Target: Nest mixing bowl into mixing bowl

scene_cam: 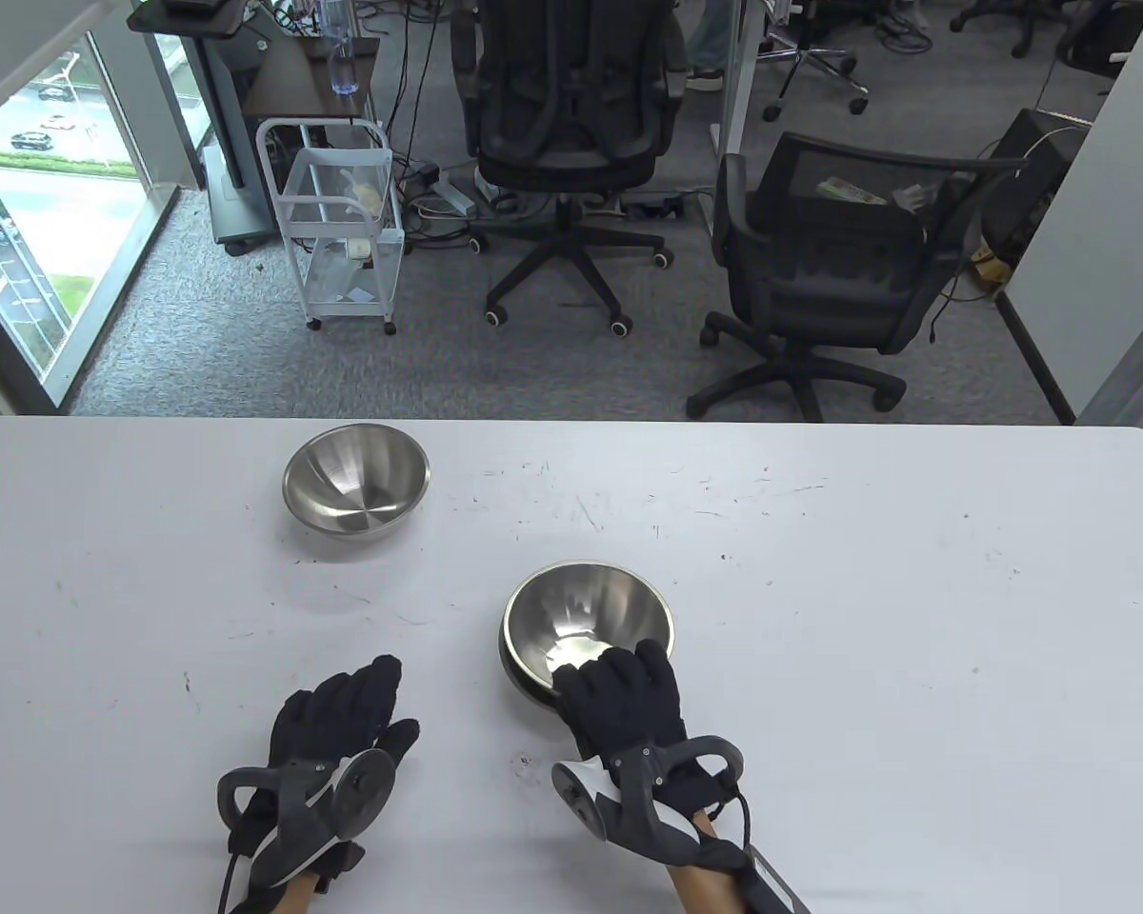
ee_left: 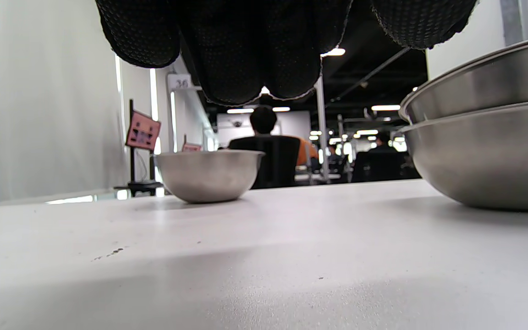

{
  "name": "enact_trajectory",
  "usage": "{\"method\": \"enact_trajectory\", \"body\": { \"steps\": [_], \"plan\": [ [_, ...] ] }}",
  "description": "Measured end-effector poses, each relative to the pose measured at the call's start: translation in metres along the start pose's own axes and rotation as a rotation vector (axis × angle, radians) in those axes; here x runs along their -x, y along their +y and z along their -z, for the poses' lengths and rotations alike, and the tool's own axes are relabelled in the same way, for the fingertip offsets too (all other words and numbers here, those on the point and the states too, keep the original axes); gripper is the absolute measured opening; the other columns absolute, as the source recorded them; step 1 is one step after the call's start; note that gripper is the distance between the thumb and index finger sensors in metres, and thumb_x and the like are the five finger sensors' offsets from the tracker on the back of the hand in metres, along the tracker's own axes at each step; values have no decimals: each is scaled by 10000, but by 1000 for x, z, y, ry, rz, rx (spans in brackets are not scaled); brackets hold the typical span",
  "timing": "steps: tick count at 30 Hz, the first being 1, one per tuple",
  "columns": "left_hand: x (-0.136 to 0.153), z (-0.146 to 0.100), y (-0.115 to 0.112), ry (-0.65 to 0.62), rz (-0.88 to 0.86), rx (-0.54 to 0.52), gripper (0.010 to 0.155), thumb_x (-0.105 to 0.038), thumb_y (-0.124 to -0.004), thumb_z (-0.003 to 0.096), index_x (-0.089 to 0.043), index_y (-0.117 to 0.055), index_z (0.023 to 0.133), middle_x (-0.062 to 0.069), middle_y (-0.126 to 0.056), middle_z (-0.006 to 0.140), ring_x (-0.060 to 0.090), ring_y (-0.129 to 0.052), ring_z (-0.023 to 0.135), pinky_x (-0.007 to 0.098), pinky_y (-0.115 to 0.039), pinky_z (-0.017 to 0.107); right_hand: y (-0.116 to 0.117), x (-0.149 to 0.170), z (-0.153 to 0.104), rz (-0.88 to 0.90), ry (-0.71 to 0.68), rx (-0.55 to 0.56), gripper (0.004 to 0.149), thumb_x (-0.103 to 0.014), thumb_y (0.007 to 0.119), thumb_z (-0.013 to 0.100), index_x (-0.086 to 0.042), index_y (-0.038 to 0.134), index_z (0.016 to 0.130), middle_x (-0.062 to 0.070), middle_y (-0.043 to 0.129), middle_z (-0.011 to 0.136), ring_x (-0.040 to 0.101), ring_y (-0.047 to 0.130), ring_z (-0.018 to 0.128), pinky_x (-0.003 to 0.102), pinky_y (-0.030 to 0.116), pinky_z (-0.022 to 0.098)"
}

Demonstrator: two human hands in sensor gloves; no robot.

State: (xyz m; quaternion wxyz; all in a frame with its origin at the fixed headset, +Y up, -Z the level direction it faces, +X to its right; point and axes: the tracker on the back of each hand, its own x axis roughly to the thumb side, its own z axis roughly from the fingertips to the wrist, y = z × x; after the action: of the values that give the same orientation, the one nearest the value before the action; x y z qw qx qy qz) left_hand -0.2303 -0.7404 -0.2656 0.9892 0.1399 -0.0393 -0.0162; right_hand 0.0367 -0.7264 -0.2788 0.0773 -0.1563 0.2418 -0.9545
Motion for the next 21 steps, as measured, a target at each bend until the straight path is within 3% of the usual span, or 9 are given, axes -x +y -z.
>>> {"method": "enact_trajectory", "body": {
  "steps": [11,21],
  "plan": [
    [0,0,0,0,1,3,723,-616,-673,482,-319,-594,1136,-83,-853,1074,210,-886,970,544,-726,720,0,1,1,23,-10,-49,290,-432,842,443,-467,886,727,-223,1053,698,148,1007,750,537,656,703],
    [0,0,-1,-3,-2,12,722,-616,-673,482,-322,-592,1136,-84,-853,1074,211,-886,969,543,-726,720,2,6,1,80,-59,-175,306,-457,804,445,-450,912,731,-218,1091,684,164,1031,748,548,651,706]
  ]
}}
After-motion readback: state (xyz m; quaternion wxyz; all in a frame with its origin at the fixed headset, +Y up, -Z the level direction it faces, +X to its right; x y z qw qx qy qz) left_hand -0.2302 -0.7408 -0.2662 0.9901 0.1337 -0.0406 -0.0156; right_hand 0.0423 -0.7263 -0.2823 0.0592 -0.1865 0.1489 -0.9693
